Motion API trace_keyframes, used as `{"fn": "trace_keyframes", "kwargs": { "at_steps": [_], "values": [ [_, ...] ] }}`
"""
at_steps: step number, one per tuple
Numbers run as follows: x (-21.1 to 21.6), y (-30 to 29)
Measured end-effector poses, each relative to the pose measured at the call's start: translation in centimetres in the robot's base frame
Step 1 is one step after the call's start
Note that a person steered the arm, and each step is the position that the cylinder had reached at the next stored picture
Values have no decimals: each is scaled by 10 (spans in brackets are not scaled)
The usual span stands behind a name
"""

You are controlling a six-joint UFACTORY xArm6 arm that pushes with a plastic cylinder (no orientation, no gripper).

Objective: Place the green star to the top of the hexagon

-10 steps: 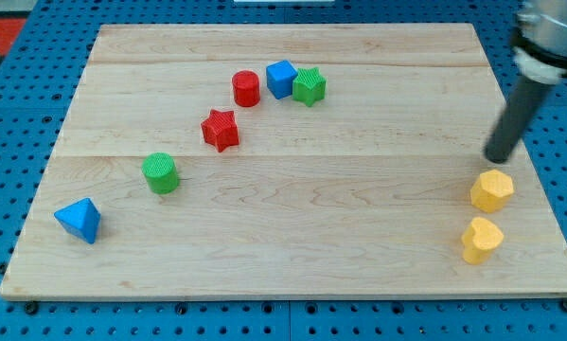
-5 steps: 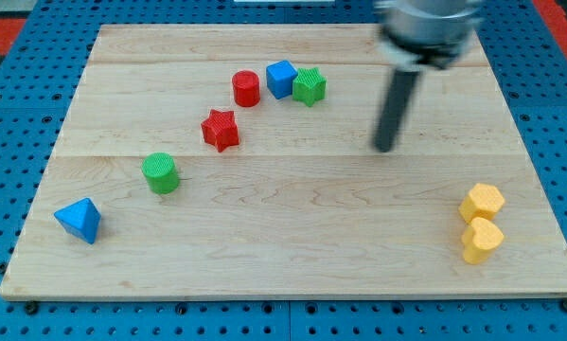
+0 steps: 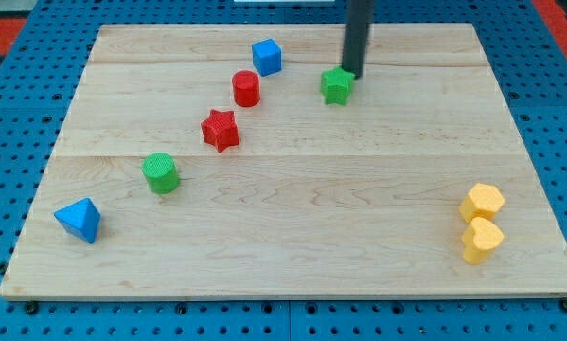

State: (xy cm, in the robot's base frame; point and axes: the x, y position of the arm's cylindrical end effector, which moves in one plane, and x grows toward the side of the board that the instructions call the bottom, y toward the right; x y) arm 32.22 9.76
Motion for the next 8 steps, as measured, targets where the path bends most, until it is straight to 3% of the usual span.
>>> {"fn": "trace_keyframes", "kwargs": {
  "at_steps": [1,3,4,6,7,8],
  "values": [
    [-19,-13],
    [14,-65],
    [35,-21],
    [62,-51],
    [99,-50],
    [119,-1]
  ]
}}
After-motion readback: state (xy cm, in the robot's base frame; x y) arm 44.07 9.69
